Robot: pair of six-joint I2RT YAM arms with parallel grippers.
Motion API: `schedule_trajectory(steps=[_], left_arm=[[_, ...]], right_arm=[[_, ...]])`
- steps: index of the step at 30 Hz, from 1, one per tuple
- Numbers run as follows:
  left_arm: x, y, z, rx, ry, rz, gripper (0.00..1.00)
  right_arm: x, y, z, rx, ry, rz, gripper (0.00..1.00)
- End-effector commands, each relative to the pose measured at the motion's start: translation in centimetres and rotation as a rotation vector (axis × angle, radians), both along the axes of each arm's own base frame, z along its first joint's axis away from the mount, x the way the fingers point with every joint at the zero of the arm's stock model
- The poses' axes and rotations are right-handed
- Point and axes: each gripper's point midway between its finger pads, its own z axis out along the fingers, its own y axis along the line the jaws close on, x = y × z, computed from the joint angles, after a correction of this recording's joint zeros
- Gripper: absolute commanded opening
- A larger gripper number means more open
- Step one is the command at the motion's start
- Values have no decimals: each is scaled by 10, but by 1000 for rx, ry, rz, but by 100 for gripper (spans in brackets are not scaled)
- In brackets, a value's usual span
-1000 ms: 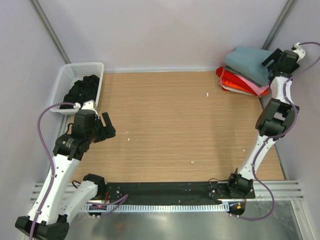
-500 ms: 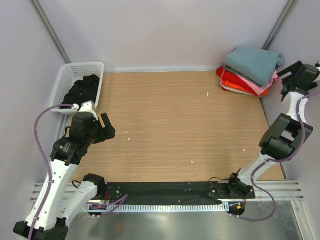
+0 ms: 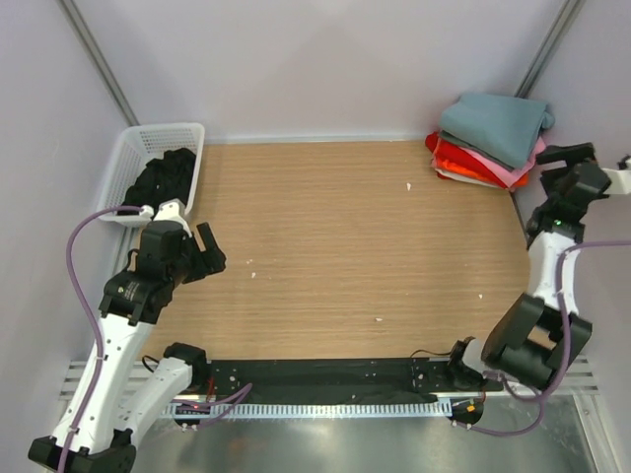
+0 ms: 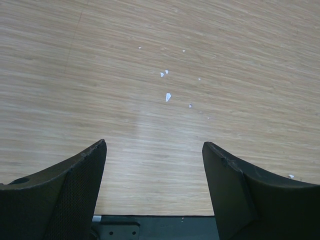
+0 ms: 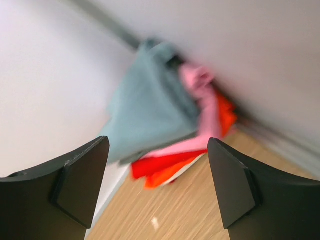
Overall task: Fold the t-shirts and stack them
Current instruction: Reset both grippers
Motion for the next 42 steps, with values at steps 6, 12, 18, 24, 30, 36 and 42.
schedule_trajectory(steps=[6, 12, 18, 24, 30, 36, 42], left_arm=[[10, 5, 0, -1, -4, 34, 79], [11, 8, -2, 5, 2, 51, 79], [15, 10, -9, 14, 41, 64, 79], [15, 12, -11, 21, 49, 78, 78], [15, 14, -11, 25, 48, 89, 78], [15, 18, -10, 35, 41, 105, 78], [14, 20, -10, 42, 43, 122, 78]], right_arm=[[-39, 163, 62, -116, -213, 346, 95], [-50, 288, -8, -72, -63, 775, 100], [-77, 385, -89, -13, 93, 1034, 100], [-99, 436, -133, 2, 28, 1200, 100], [-89, 454, -175, -11, 156, 1266, 100], [-91, 451, -177, -18, 140, 1263, 100], [-93, 457, -176, -17, 137, 1300, 100]])
